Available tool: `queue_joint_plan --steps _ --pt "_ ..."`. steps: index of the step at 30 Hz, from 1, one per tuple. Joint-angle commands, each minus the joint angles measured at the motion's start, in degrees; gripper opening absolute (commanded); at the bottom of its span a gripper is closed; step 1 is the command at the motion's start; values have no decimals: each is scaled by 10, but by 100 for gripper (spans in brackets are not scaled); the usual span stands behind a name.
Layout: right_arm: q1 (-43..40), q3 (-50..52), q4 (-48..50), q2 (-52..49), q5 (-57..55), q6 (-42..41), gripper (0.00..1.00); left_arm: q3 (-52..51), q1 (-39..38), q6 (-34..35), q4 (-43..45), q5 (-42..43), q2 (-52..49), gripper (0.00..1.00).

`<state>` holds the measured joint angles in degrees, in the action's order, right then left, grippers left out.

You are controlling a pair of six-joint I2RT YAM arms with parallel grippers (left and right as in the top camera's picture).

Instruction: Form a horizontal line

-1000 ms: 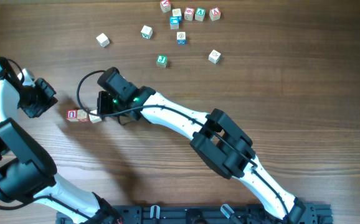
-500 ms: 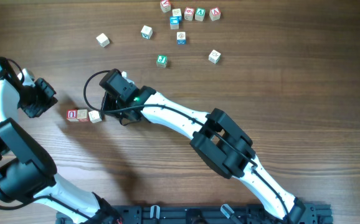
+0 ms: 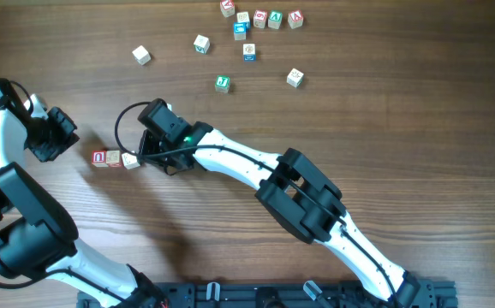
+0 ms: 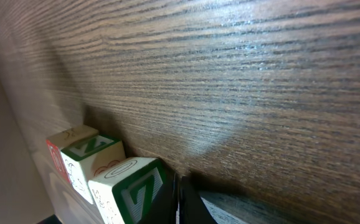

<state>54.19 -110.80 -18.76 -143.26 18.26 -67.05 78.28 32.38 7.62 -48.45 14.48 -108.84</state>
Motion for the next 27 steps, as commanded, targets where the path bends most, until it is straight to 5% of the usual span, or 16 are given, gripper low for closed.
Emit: queue_joint_plan --steps 1,27 --pt "0 3 3 -8 23 7 5 7 3 -9 2 7 5 4" --pt "1 3 23 -8 75 57 5 7 3 -9 2 7 5 4"
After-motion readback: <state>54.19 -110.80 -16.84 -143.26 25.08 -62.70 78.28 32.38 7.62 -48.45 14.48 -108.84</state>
